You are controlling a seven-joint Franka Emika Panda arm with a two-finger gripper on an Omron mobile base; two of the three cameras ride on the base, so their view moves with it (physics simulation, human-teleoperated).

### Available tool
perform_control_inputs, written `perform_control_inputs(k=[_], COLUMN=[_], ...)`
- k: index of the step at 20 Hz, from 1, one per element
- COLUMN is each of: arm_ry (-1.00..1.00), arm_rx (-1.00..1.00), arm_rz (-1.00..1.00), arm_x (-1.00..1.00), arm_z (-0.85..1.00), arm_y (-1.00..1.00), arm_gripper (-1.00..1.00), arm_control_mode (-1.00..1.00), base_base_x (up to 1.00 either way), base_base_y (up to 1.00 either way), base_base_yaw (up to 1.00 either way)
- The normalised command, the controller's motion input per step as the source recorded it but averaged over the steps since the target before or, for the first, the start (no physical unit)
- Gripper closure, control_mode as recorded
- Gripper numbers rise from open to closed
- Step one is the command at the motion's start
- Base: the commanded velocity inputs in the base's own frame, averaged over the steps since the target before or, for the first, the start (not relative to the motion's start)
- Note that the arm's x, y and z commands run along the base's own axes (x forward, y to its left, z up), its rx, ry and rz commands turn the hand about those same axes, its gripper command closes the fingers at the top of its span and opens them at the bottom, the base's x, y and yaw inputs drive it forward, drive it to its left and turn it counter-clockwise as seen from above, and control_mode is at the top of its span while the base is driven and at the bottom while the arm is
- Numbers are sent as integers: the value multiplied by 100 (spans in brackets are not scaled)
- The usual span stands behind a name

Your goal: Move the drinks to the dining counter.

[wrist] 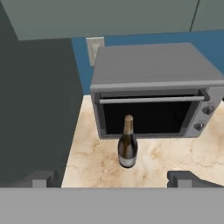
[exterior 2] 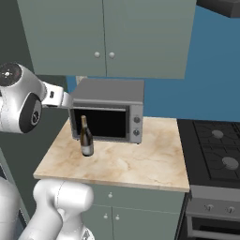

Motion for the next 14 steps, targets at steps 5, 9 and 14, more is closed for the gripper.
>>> perform_control_inputs(k=[5,9,14], arm_ry=[0,0,1], arm_rx=[0,0,0], arm_rz=[-6,-6,-1], arm_x=[-2,-2,0], arm_z=[-19,-26,-39], arm_y=[1,0,0], arm_gripper=[-100,-100,-100], arm_control_mode=[-100,-100,-100], base_base_x=[0,0,0], base_base_y=[0,0,0], base_base_yaw=[0,0,0])
